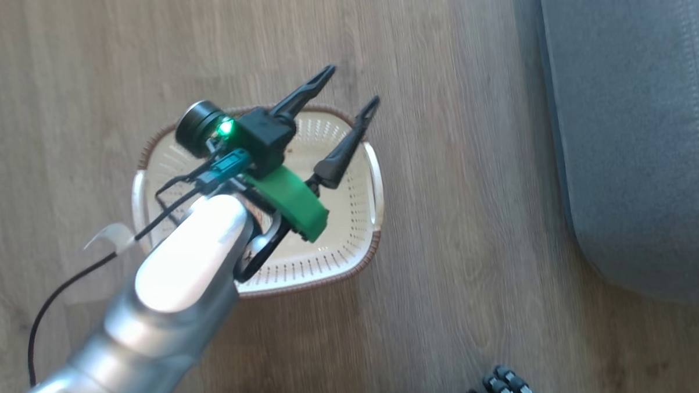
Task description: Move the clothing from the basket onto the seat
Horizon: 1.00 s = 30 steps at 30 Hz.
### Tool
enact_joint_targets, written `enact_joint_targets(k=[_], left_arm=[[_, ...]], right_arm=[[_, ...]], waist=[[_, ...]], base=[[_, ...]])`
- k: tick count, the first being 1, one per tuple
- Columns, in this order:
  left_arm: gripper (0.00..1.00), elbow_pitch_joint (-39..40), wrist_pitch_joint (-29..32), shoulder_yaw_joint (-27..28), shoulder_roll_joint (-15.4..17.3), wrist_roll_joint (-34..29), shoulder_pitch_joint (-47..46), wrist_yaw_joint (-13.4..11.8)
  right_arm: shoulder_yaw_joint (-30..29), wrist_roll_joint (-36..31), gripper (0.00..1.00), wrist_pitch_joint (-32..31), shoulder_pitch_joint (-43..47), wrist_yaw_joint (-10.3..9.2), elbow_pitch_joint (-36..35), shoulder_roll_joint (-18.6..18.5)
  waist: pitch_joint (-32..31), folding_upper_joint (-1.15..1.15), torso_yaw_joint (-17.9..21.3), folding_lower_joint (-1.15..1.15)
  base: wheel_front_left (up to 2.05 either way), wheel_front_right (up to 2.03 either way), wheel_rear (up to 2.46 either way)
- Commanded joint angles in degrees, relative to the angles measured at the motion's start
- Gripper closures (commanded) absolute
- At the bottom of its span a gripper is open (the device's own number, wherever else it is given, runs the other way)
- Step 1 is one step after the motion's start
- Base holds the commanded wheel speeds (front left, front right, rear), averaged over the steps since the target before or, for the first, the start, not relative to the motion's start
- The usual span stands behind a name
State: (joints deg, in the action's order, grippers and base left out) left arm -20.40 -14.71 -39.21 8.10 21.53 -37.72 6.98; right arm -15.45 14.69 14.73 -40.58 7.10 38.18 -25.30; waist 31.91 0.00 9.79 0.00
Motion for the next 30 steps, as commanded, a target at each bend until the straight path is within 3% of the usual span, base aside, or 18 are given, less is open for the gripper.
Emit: enact_joint_targets(k=[1,11,21,30], left_arm=[[0.0,1.5,-0.3,2.2,0.4,0.0,0.6,-0.2],[0.0,0.4,-0.3,10.8,-1.1,-1.3,8.0,-0.3],[0.0,1.1,-0.3,21.2,-2.5,-4.9,15.9,-1.7],[0.0,2.1,-0.3,30.5,-3.2,-9.2,22.4,-3.8]], right_arm=[[1.0,0.3,0.0,0.3,2.0,0.39,-2.4,-1.1],[10.4,-1.9,0.0,0.3,8.5,0.39,-15.5,7.1],[15.9,0.7,0.0,0.3,16.5,0.39,-21.9,10.1],[19.9,2.5,0.0,0.3,22.9,0.39,-25.1,13.7]], waist=[[-1.9,0.0,-1.0,0.0],[-12.3,0.0,-5.1,0.0],[-20.3,0.0,-8.6,0.0],[-25.5,0.0,-9.2,0.0]], base=[[0.0,0.0,0.0],[0.0,0.0,0.0],[0.0,0.0,0.0],[0.0,0.0,0.0]])
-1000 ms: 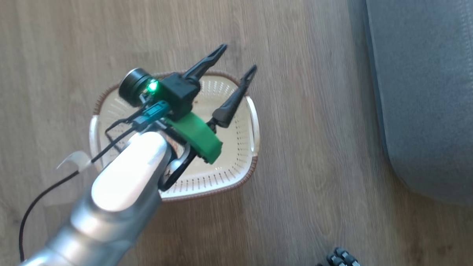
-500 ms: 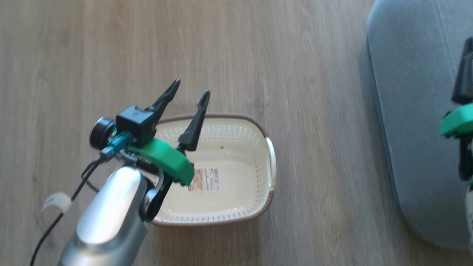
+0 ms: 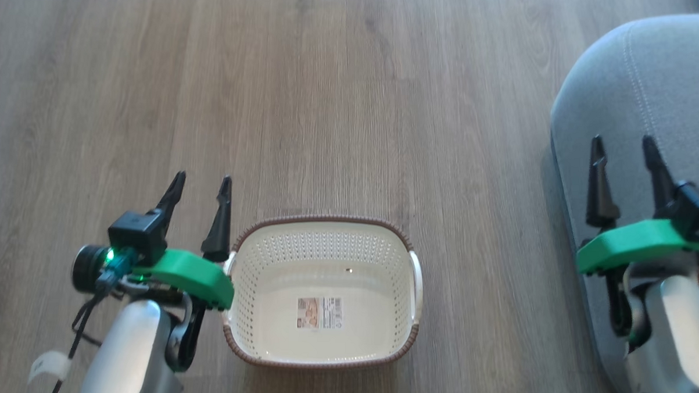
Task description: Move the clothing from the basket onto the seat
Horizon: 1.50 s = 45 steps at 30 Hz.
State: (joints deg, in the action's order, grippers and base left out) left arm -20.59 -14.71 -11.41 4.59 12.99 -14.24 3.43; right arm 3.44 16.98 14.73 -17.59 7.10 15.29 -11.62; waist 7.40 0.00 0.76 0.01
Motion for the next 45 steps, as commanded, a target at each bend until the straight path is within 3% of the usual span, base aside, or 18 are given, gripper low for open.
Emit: enact_joint_targets(k=[1,22,45], left_arm=[[0.0,2.6,-0.3,3.9,0.1,-1.4,0.0,-0.3],[0.0,5.9,-0.3,13.3,-1.5,-5.1,9.8,-0.2],[0.0,6.0,-0.3,13.6,-1.7,-3.9,11.4,-0.4]], right_arm=[[1.4,0.0,0.0,0.3,1.1,0.39,-2.3,0.5],[1.0,-2.3,0.0,0.3,11.1,0.39,-1.5,5.5],[1.5,-3.0,0.0,0.3,11.7,0.39,0.3,6.1]], waist=[[-1.8,0.0,-0.3,-0.01],[-6.5,0.0,0.0,-0.01],[-6.9,0.0,0.3,-0.01]], base=[[0.0,0.0,0.0],[0.0,0.0,0.0],[0.0,0.0,0.0]])
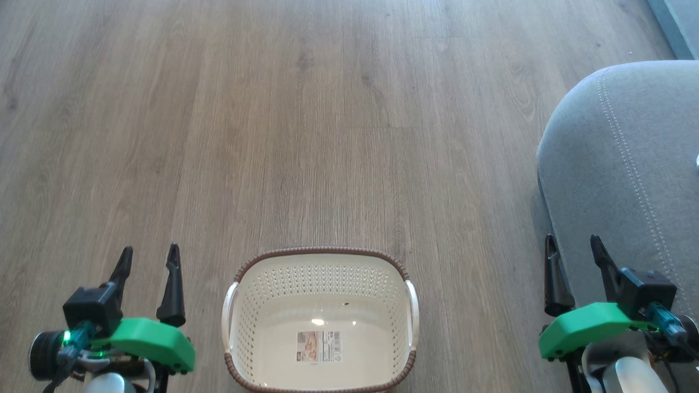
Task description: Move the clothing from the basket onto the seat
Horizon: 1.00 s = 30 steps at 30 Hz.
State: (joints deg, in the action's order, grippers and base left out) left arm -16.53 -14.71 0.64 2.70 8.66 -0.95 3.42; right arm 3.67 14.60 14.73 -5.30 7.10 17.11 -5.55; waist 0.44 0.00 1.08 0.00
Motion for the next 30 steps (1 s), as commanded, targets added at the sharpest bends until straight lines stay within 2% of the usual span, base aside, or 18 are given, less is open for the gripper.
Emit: enact_joint_targets(k=[1,13,14,18,30], left_arm=[[0.0,1.9,-0.3,1.5,0.2,0.4,-1.9,-0.4],[0.0,1.8,-0.3,2.0,0.2,1.9,-1.7,-0.3],[1.0,0.0,0.0,0.1,0.0,1.8,0.0,-0.2],[1.0,-2.9,0.2,0.1,-0.1,2.4,0.6,-0.2],[1.0,-2.4,2.4,0.7,-0.1,10.3,0.0,0.2]], right_arm=[[1.4,-0.6,0.0,0.3,-0.6,0.39,-1.5,0.0],[1.6,-0.5,0.0,0.3,-0.6,0.39,-1.4,0.1],[0.3,0.0,1.0,0.0,0.0,0.0,0.1,0.0],[0.3,0.5,1.0,-0.1,0.6,-0.01,2.6,0.1],[-0.7,8.0,1.0,-2.2,0.4,0.03,2.0,0.3]], waist=[[0.1,0.0,-0.1,0.0],[0.0,0.0,0.0,0.0],[0.0,0.0,0.0,0.0],[-0.1,0.0,0.0,0.0],[-0.1,0.0,-0.1,0.0]], base=[[0.0,0.0,0.0],[0.0,0.0,0.0],[0.0,0.0,0.0],[0.0,0.0,0.0],[0.0,0.0,0.0]])
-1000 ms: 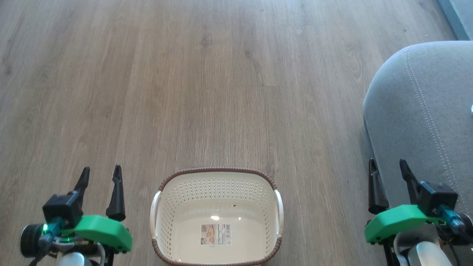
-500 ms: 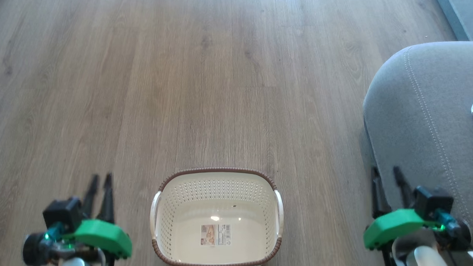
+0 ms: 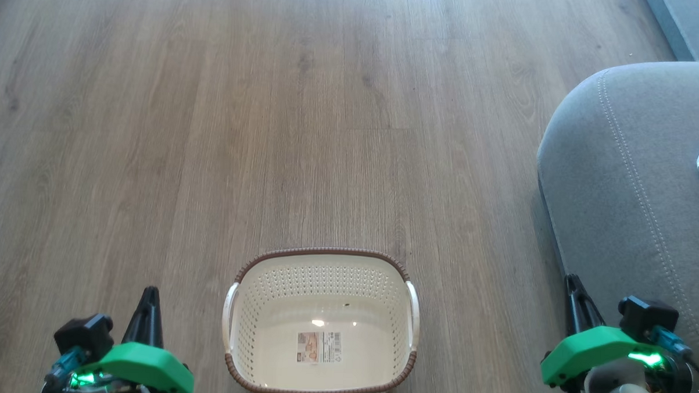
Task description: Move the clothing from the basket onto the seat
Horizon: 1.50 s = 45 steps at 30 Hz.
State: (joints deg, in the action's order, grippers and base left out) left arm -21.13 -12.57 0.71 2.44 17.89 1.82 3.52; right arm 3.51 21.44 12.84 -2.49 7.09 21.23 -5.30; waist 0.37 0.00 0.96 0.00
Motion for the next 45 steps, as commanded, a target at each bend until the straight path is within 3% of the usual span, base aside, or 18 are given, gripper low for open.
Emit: enact_joint_targets(k=[1,45], left_arm=[[1.0,2.2,0.4,0.7,0.2,1.7,-2.8,0.1],[1.0,4.2,7.7,2.6,0.3,30.4,-4.8,1.7]], right_arm=[[-0.6,1.7,1.0,-0.5,-2.4,0.04,-2.1,0.1],[-4.4,29.0,1.0,-8.0,-2.9,0.18,-4.1,1.0]], waist=[[0.0,0.0,0.0,0.0],[-0.1,0.0,-0.4,0.0]], base=[[0.0,0.0,0.0],[0.0,0.0,0.0]])
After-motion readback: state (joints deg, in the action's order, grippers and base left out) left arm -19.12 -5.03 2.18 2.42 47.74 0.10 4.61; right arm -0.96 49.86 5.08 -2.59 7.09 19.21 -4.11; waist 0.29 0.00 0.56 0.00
